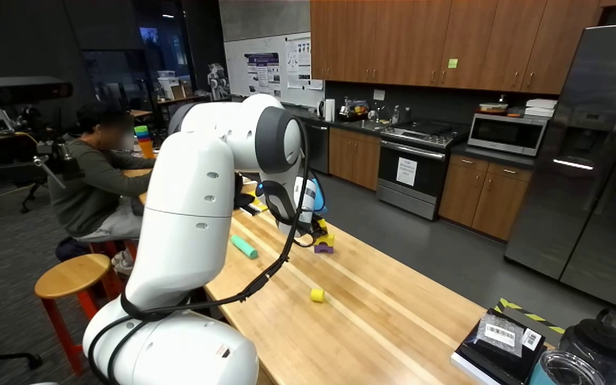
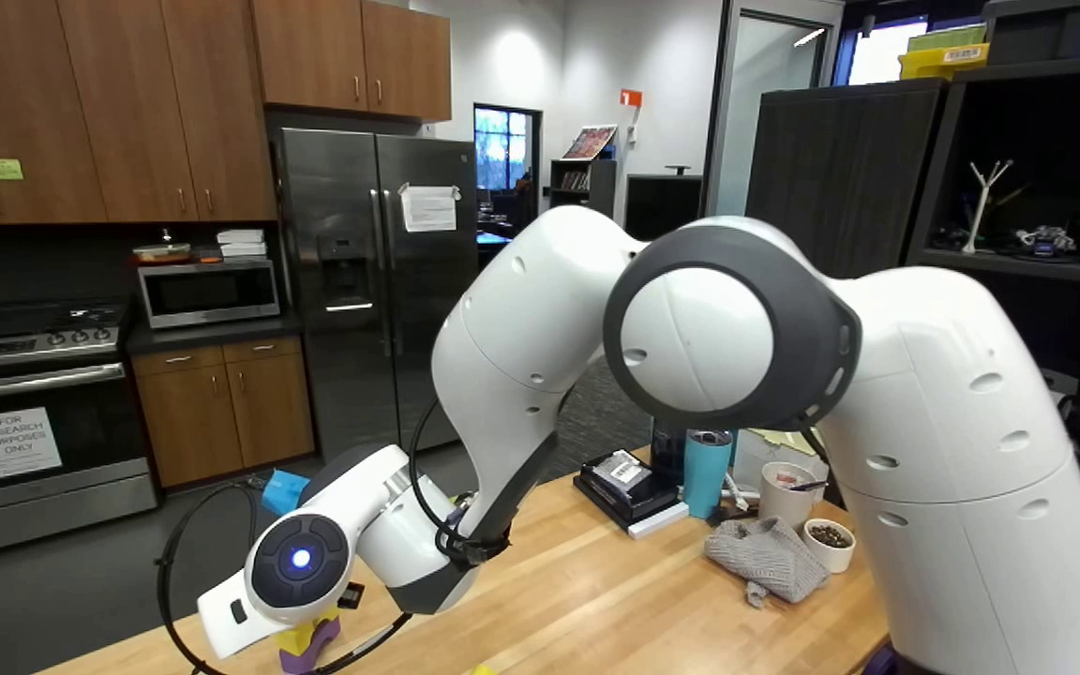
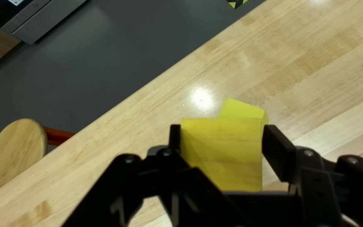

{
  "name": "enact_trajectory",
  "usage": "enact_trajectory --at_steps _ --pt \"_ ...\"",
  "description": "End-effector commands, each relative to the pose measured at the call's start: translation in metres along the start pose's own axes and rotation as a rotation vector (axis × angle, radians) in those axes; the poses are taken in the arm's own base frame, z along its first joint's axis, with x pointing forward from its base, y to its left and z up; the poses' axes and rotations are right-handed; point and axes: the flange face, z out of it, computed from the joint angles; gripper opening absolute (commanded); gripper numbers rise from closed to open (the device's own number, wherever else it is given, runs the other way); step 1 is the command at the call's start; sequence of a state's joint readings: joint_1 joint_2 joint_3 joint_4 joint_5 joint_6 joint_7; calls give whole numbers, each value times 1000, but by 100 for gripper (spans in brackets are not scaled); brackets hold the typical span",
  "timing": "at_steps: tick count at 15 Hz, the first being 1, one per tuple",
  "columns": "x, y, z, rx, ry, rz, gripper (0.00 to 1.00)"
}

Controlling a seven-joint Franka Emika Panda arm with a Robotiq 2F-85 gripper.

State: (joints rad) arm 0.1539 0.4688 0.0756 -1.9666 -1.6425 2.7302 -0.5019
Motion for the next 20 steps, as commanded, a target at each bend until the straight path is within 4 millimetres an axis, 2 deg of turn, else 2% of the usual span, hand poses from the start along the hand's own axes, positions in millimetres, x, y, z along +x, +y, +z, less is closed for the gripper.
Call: enact_trajectory --at_steps 1,8,20 --pt "-6 10 2 -23 10 -2 39" --pt "-9 16 6 -33 14 5 39" --pt "-18 8 4 -24 11 11 39"
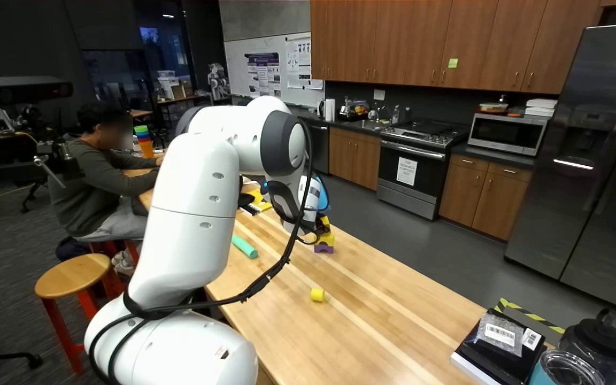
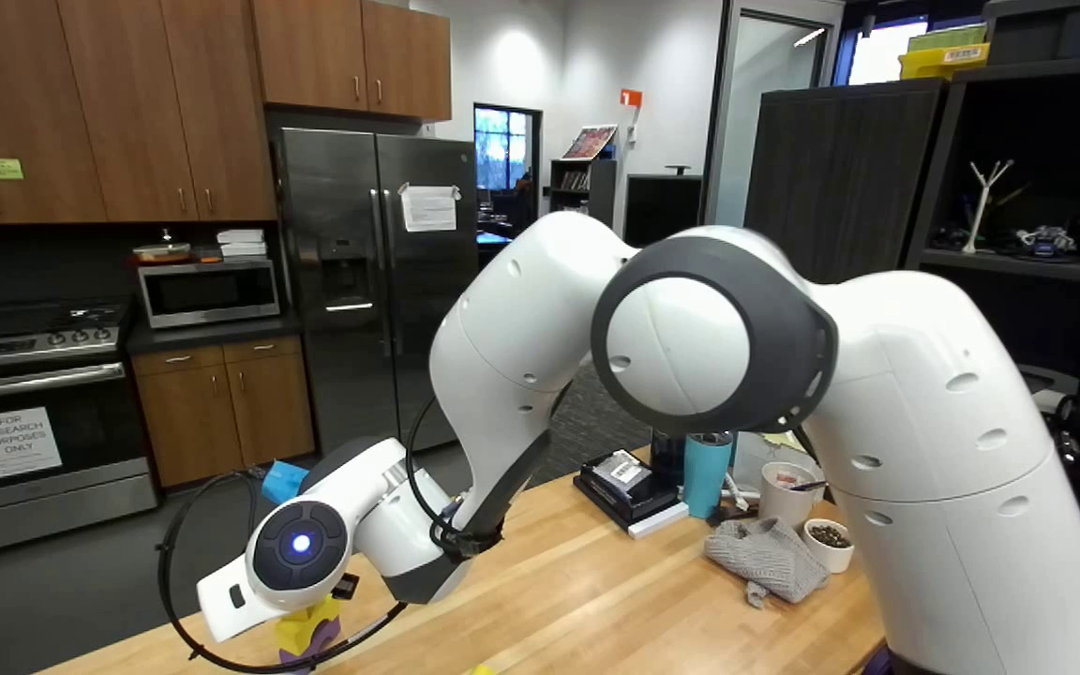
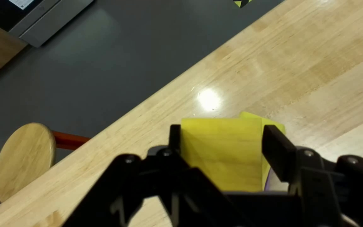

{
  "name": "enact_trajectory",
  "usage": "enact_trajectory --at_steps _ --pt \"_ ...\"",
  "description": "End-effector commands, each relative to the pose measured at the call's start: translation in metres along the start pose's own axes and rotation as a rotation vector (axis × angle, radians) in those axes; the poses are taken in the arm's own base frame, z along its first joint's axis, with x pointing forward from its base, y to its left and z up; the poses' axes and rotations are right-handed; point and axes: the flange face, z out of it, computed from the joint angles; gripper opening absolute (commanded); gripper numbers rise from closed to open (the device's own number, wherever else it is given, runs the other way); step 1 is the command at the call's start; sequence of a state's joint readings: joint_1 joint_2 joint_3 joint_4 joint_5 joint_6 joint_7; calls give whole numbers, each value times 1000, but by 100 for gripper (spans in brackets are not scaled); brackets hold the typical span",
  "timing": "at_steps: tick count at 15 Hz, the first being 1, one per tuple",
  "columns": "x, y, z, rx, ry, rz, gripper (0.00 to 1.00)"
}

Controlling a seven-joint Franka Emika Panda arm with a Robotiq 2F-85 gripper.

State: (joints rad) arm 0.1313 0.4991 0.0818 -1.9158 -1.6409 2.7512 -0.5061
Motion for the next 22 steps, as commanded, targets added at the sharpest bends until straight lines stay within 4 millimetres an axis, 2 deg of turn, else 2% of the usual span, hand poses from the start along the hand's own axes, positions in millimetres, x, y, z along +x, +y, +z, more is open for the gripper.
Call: enact_trajectory --at_steps 1,19,20,22 --pt "-7 0 -6 -7 6 -11 39" --pt "-1 -7 -6 22 15 -64 39" --pt "-1 -6 -6 24 16 -64 89" --pt "0 -5 -5 26 17 -65 94"
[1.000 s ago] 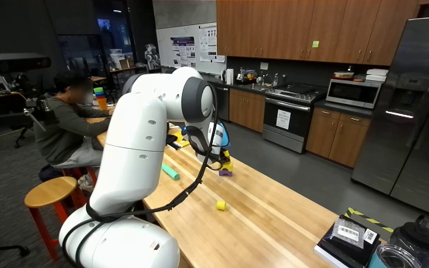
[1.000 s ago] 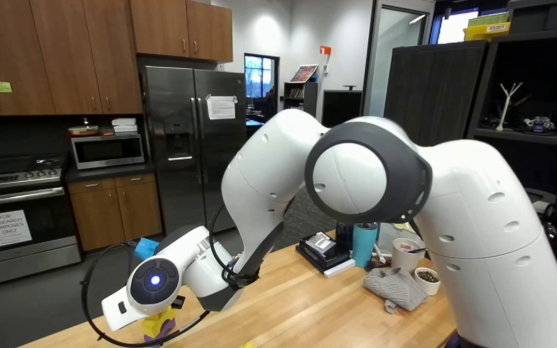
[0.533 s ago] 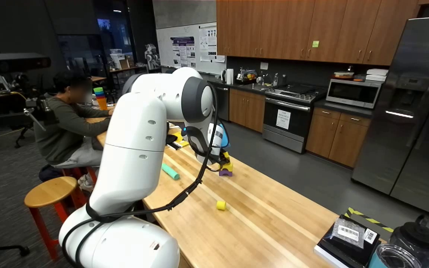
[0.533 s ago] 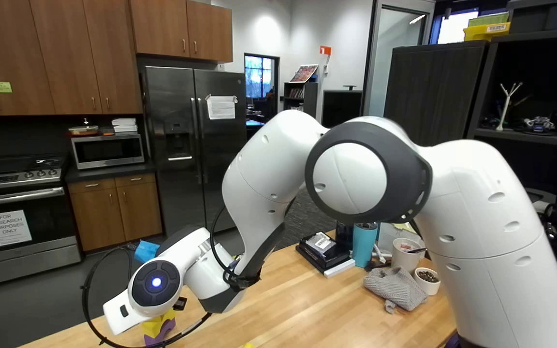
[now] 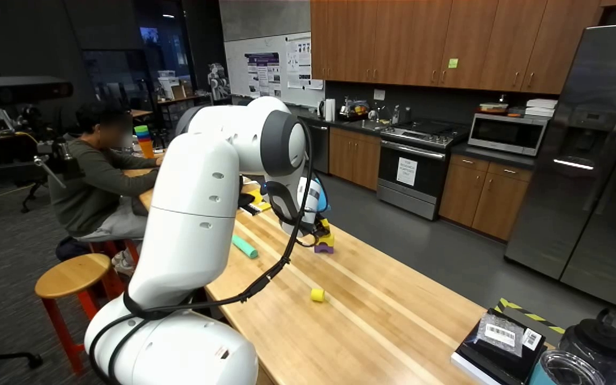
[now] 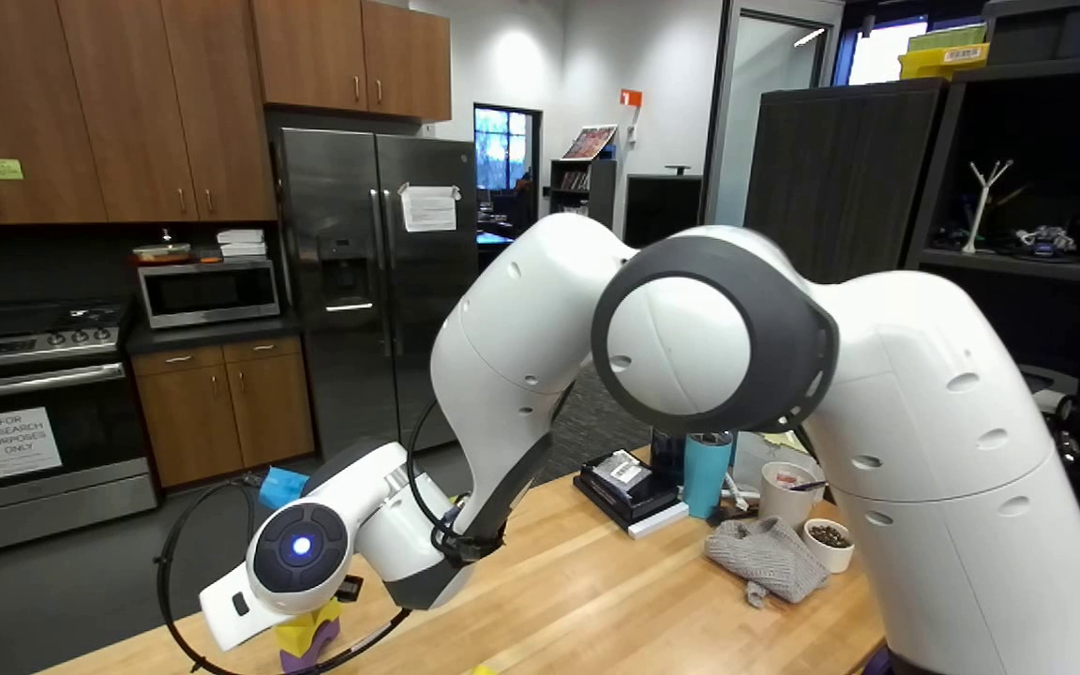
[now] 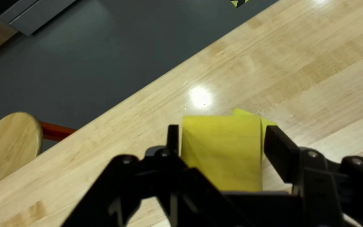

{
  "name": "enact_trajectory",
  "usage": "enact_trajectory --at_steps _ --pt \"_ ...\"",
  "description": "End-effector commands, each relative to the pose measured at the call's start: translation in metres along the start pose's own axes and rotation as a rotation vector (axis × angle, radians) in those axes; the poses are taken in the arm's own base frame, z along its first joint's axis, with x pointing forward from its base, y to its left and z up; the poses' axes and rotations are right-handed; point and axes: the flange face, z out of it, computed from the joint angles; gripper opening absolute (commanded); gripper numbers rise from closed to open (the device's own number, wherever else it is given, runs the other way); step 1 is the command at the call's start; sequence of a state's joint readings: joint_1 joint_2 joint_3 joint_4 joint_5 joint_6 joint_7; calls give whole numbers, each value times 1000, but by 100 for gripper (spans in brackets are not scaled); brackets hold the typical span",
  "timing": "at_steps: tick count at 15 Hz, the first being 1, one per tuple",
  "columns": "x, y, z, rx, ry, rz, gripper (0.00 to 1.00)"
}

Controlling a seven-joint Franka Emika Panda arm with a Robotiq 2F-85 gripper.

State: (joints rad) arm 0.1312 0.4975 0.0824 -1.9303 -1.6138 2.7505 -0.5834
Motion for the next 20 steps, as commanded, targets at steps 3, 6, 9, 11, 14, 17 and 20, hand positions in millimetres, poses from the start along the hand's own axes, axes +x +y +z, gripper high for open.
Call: enact_trajectory --at_steps 3,6,9,11,14,17,20 --pt "-3 1 -5 6 10 -8 100" --pt "-6 4 -9 2 8 -1 100" --pt "-12 5 -18 -8 -4 9 100" --pt "-16 6 -26 -18 -15 15 100" --pt "-22 5 -44 -37 -37 24 100" --pt "-25 -3 -64 -58 -57 37 100" --pt "-24 -18 -82 -77 -67 66 100"
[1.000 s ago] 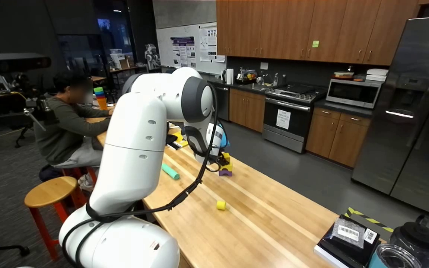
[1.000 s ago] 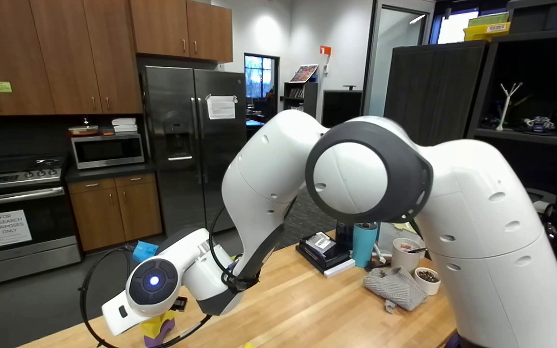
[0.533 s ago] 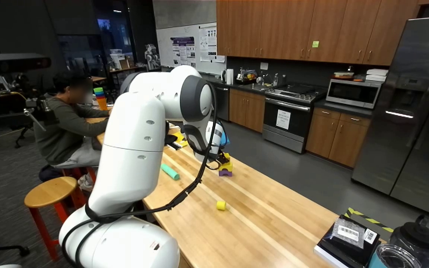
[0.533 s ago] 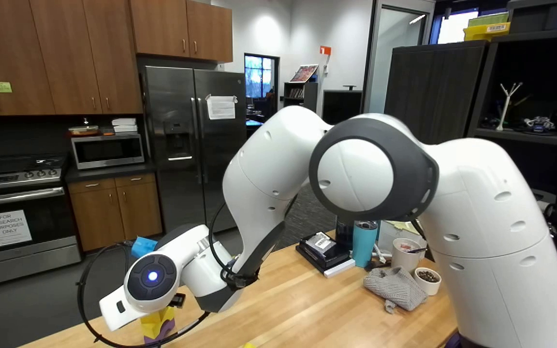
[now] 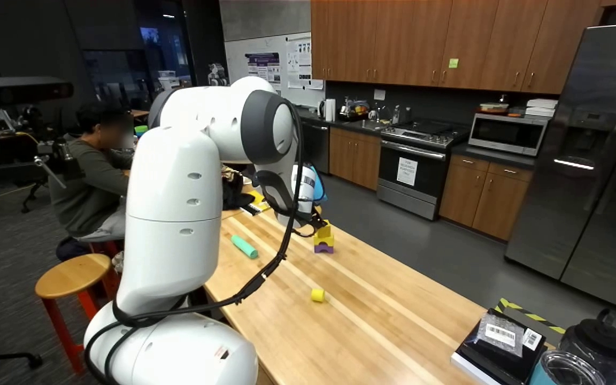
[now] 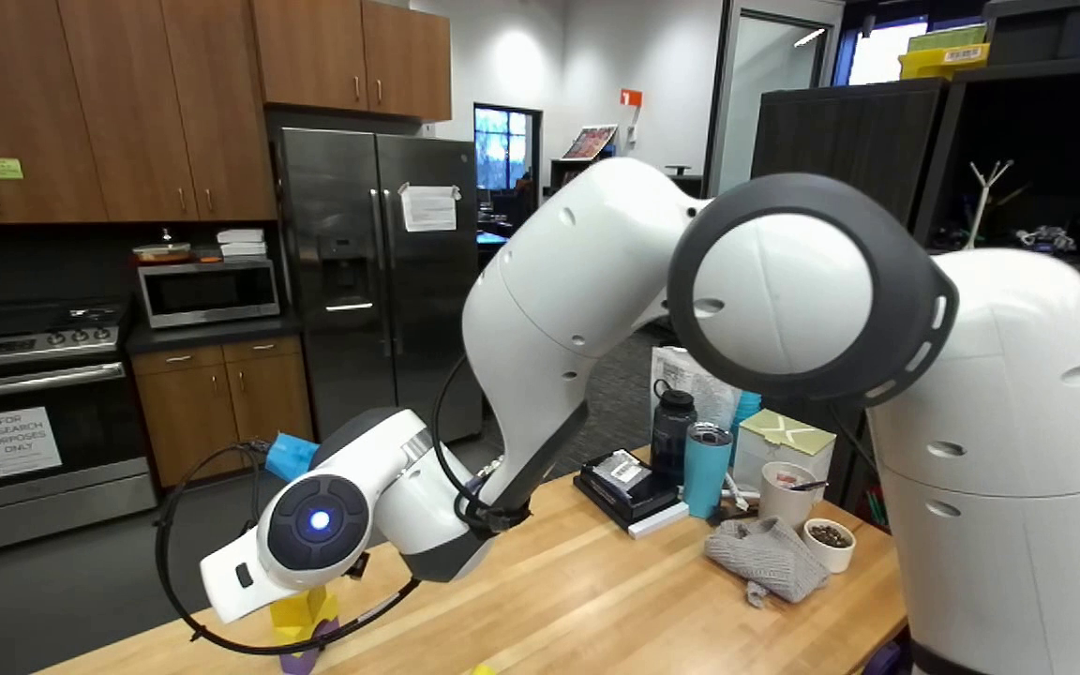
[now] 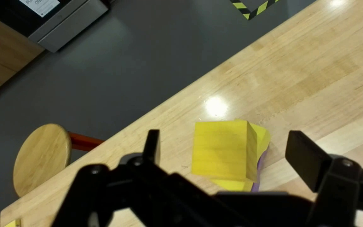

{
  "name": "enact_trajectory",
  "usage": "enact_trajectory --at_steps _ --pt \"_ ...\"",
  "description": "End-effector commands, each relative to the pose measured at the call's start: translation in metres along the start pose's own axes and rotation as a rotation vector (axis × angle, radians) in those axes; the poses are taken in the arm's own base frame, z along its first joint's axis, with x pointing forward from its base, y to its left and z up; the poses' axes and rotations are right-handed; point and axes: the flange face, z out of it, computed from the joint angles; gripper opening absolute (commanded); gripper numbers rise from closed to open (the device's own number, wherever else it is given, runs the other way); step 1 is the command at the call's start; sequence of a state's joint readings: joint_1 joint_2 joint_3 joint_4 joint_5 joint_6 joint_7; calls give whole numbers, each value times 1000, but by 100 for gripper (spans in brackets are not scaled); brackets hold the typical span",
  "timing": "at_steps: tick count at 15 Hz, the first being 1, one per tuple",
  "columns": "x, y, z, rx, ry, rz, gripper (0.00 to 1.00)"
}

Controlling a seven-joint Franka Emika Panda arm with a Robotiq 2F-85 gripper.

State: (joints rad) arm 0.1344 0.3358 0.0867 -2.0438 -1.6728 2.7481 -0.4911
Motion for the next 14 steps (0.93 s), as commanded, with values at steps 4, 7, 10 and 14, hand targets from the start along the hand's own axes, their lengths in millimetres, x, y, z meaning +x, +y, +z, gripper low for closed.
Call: enact_trajectory --at_steps 4,7,10,14 --pt "-1 -43 -50 -30 -30 92 100" --pt "5 -63 -62 -35 -48 166 100" --pt "14 -84 -69 -35 -72 244 100" --pt "27 -112 -74 -23 -92 327 100"
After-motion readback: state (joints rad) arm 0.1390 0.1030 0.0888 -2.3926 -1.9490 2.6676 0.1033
